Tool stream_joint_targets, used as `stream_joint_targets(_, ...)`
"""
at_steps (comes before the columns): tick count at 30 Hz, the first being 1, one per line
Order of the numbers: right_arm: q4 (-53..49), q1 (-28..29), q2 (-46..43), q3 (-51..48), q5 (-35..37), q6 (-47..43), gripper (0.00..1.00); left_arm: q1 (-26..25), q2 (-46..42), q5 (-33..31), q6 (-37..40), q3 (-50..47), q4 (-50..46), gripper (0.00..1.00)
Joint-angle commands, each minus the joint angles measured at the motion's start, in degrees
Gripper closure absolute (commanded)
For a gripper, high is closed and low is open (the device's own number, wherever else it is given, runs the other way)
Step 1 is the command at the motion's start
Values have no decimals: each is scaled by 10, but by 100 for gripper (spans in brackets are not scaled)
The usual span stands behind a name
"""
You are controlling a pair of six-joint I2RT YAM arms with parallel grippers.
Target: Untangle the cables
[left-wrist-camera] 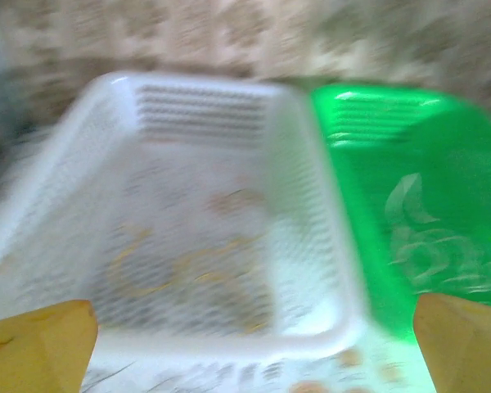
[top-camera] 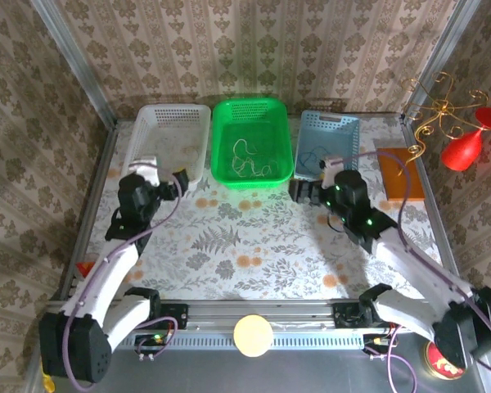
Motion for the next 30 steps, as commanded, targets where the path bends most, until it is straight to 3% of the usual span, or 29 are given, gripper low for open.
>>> stream_joint_targets(1, 1, -29, -51, -60, 136, -79, 0, 42, 25, -71, 84, -76, 115, 0)
stream_joint_targets(4, 23, -72, -37, -94, 191, -111, 0, 48, 126, -91, 116, -99, 237, 0)
stream_joint_targets(8, 180, -118, 45, -160, 205, -123, 0, 46, 256, -77, 138, -127, 436, 0)
stream_joint_targets(10, 294, -142, 99, -184, 191, -139, 0, 46, 301, -69, 139, -130, 479, 0)
stream_joint_targets(11, 306, -150, 110, -181, 165, -141, 0, 46, 321, -65, 141, -135, 508, 0)
stream_joint_targets(14, 489, -190, 181, -207, 89, -127, 0, 45, 383, -55, 150, -150, 598, 0)
stream_joint_targets(17, 567, -213, 295, -190, 17, -135, 0, 49, 366, -47, 142, -128, 531, 0)
stream_joint_targets(18, 640, -216, 353, -186, 10, -137, 0, 51, 370, -44, 144, -120, 527, 0)
stream_joint_targets(19, 596, -219, 354, -167, 11, -130, 0, 52, 365, -42, 142, -111, 500, 0)
stream_joint_targets(20, 484, -224, 319, -138, 4, -122, 0, 54, 364, -41, 139, -104, 485, 0)
stream_joint_targets(22, 532, -218, 341, -144, 38, -123, 0, 55, 364, -36, 140, -95, 469, 0)
stream_joint_targets(26, 512, -197, 335, -139, 115, -117, 0, 61, 365, -28, 138, -93, 465, 0)
stream_joint_targets(30, 487, -212, 336, -126, 67, -115, 0, 61, 365, -23, 140, -93, 465, 0)
